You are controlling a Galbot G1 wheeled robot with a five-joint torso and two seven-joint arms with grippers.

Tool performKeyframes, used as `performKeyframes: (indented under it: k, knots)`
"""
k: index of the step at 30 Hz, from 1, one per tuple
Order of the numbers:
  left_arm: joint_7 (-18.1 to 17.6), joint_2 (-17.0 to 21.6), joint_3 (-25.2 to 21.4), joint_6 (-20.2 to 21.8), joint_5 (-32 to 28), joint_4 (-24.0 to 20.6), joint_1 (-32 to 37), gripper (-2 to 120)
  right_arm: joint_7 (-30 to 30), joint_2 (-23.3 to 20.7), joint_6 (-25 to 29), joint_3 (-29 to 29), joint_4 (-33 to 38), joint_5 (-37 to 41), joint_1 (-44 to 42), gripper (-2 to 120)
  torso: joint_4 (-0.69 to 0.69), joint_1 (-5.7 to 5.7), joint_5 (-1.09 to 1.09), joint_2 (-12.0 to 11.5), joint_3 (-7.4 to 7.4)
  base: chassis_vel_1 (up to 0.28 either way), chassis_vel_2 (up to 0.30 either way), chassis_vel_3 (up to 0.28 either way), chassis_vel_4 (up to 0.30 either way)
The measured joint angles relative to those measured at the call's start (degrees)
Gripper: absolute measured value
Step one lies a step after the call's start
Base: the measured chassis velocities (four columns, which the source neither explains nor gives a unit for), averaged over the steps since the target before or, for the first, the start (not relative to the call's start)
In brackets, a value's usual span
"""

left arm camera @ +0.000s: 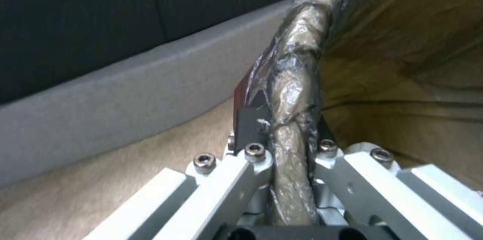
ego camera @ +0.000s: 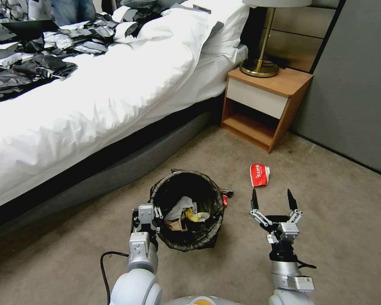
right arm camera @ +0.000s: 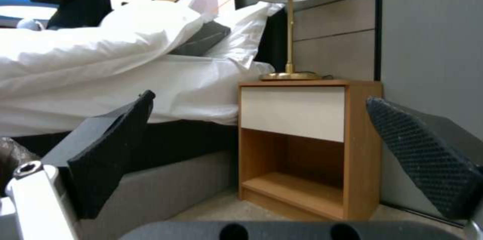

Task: Pick up the trash bin, then pick up the garbage from the floor and place it into the trash bin.

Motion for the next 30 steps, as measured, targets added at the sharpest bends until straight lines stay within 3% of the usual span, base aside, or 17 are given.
performKeyframes:
  k: [12,30]
  knots:
    - [-0.03,0.01,0.06,0.0,0.05,0.0,-0.11,0,-1.3,-0.05,1.15,0.16,-0.34,-0.06,0.71,100,0.0,0.02,-0.02,0.0,0.02,-0.217,0.203,0.225,-0.213]
    - [-0.02,-0.01,-0.07,0.03,0.04,-0.23,-0.02,0,-1.62,-0.1,1.39,0.14,-0.61,-0.19,1.55,100,0.0,0.01,-0.01,0.0,0.0,-0.003,0.013,-0.001,-0.005]
